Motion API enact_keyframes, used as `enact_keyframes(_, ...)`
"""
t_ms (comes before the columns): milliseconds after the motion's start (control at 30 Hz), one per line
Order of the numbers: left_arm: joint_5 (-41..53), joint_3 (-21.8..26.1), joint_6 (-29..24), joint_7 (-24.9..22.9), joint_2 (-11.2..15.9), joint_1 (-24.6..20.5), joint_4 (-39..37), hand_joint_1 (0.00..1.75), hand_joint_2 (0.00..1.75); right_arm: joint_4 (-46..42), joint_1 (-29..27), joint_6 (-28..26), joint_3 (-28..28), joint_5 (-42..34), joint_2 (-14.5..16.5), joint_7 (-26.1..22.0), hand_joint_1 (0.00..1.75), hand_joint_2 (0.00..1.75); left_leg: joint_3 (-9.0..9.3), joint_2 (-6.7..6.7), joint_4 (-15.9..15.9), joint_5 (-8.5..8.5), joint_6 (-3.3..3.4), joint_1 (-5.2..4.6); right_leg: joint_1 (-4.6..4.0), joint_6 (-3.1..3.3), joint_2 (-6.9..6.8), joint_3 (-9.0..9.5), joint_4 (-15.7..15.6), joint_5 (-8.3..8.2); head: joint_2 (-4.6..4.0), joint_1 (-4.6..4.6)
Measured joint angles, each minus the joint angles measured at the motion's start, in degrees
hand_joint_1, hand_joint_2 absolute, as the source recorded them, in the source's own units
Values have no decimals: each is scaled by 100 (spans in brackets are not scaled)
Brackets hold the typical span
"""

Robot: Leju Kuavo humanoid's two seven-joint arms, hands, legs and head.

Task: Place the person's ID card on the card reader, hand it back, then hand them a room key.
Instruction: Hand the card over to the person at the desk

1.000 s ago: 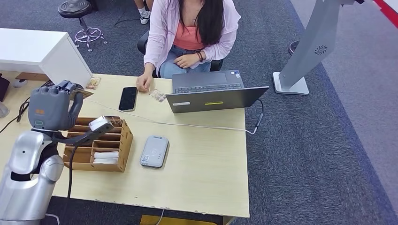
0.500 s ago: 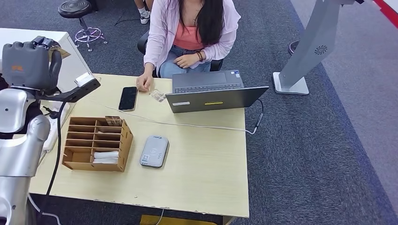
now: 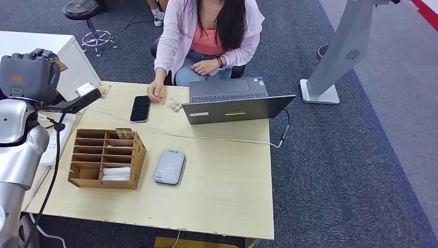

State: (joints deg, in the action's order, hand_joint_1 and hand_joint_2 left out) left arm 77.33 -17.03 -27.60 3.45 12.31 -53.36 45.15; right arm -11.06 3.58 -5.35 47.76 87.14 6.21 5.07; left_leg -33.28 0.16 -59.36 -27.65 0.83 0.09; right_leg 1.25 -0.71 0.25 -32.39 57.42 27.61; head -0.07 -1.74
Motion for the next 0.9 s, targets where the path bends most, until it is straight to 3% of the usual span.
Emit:
enact_keyframes(400,15,0,-57,-2,91,184,-110,175,175,0,0,8,-5,0,-8,21,0,0,0,-1,0,2,2,0,0,0,-1,0,0,0,0,-2)
enact_keyframes(433,14,0,-59,-2,96,199,-112,160,175,0,0,8,-6,0,-9,24,0,0,0,-1,0,2,2,0,0,0,-1,0,0,0,0,-2)
enact_keyframes(533,-4,0,-72,5,108,230,-117,29,175,0,-1,7,-6,0,-9,24,0,0,-1,-1,0,2,2,0,0,0,-2,0,0,0,0,-2)
enact_keyframes(567,-30,1,-90,21,110,241,-119,0,175,0,-1,7,-6,0,-9,23,0,0,-1,-1,0,2,2,0,0,0,-2,0,0,0,0,-2)
enact_keyframes(700,-166,21,-181,115,109,343,-103,0,175,0,-1,6,-5,-1,-10,23,0,0,0,-1,0,2,2,0,1,0,-1,1,0,0,0,-3)
enact_keyframes(900,-291,150,-336,281,132,878,410,0,175,2,-9,-4,-5,-2,-11,60,0,0,-1,-1,1,2,2,0,0,0,-1,0,0,0,0,-1)
